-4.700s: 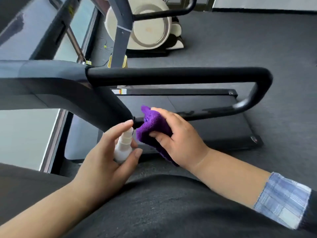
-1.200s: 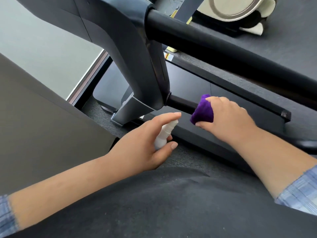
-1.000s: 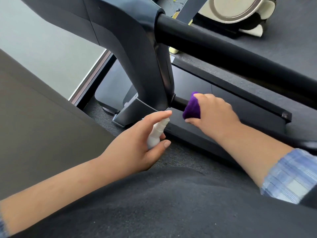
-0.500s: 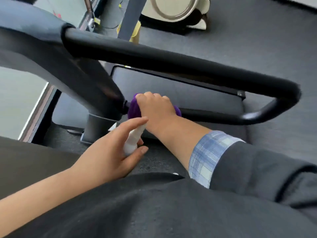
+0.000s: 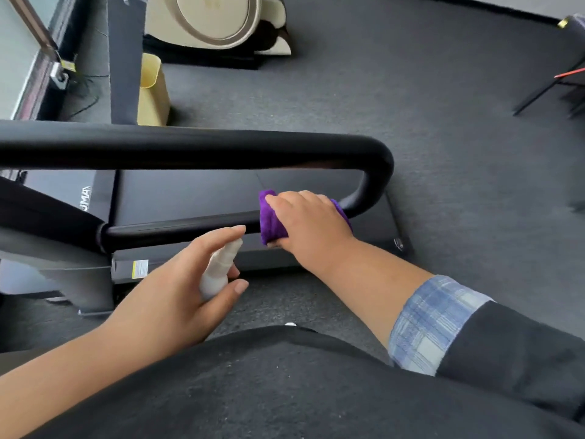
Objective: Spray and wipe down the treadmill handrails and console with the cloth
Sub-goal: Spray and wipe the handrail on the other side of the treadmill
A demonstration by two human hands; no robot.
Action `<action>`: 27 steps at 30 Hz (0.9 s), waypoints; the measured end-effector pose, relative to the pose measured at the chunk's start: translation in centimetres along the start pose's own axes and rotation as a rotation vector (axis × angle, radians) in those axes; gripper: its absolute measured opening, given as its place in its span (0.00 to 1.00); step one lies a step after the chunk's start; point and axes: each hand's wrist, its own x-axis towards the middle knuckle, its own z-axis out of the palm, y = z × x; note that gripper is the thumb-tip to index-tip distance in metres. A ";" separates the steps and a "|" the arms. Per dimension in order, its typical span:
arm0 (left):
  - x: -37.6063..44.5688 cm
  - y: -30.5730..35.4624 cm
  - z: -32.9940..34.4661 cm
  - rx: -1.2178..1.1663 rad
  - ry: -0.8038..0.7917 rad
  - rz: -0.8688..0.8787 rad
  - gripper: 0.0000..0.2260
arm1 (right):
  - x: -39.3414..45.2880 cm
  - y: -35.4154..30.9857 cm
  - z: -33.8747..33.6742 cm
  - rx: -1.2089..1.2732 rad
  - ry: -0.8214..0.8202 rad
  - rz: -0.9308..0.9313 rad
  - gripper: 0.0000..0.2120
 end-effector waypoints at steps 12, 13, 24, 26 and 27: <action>0.4 1.4 2.2 -0.059 0.049 -0.058 0.26 | 0.2 -0.4 -7.4 -0.731 -0.310 -0.222 0.15; 0.5 1.5 2.4 -0.055 0.050 -0.056 0.26 | 0.1 0.2 -7.5 -0.786 -0.362 -0.230 0.14; -0.2 2.2 3.5 -0.004 0.069 -0.086 0.26 | -0.7 4.9 -1.8 -0.299 -0.102 -0.174 0.12; -0.8 2.1 3.4 0.004 0.070 -0.104 0.27 | -1.0 5.2 -1.2 -0.167 -0.071 -0.156 0.17; -1.0 2.0 3.3 0.004 0.071 -0.113 0.27 | -1.3 5.1 -1.0 -0.085 -0.068 -0.135 0.21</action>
